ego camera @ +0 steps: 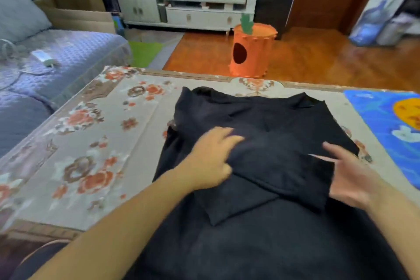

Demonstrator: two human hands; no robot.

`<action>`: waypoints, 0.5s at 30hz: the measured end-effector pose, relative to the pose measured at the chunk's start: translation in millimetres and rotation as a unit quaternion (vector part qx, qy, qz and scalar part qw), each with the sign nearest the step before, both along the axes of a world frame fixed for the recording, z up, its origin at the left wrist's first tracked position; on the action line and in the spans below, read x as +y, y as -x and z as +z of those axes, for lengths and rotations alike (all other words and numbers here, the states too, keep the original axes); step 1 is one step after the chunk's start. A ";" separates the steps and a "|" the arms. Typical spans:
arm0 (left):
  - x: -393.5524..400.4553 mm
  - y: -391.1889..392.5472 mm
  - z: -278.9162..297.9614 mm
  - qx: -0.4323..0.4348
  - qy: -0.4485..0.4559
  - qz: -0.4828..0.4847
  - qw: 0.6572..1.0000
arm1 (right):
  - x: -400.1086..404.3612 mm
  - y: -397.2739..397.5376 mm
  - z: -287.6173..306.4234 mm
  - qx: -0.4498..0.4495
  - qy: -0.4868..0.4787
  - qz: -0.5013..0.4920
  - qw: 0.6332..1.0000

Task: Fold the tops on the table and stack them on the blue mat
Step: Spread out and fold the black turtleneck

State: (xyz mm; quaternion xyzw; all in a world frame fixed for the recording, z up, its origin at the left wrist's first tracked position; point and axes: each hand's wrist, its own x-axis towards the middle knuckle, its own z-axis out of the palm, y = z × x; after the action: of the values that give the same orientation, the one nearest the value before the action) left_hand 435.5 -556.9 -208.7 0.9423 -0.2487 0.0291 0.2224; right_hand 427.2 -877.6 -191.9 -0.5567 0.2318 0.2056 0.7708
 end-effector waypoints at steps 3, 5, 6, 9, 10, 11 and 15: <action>69.5 -14.8 -41.0 -0.035 0.037 0.222 0.974 | 10.3 5.6 -12.6 -0.007 0.107 0.017 0.994; 96.7 -24.2 -45.3 0.013 -0.010 0.316 0.949 | 17.8 -3.3 -21.4 -0.004 0.213 -0.020 0.977; 103.7 -31.7 -45.0 0.028 -0.032 0.328 0.944 | 20.9 -8.2 -24.9 -0.010 0.237 -0.038 0.971; 109.8 -60.4 -43.3 0.038 -0.030 0.301 0.953 | 25.2 -18.6 -18.7 -0.019 0.236 -0.073 0.969; 110.4 -68.0 -40.9 0.032 -0.030 0.306 0.951 | 24.0 -21.5 -13.0 -0.031 0.224 -0.090 0.970; 111.6 -74.6 -38.2 0.022 -0.040 0.320 0.946 | 19.6 -22.2 -5.0 -0.048 0.213 -0.107 0.970; 126.5 -75.3 -38.0 -0.017 -0.137 0.331 0.933 | 6.9 -11.5 11.0 -0.101 0.244 -0.127 0.956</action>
State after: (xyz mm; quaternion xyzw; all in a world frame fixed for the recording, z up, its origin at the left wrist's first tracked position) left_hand 510.8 -430.4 -246.7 0.9919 0.0721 0.0823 0.0645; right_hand 438.7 -870.6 -181.0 -0.7116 0.2643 -0.0138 0.6508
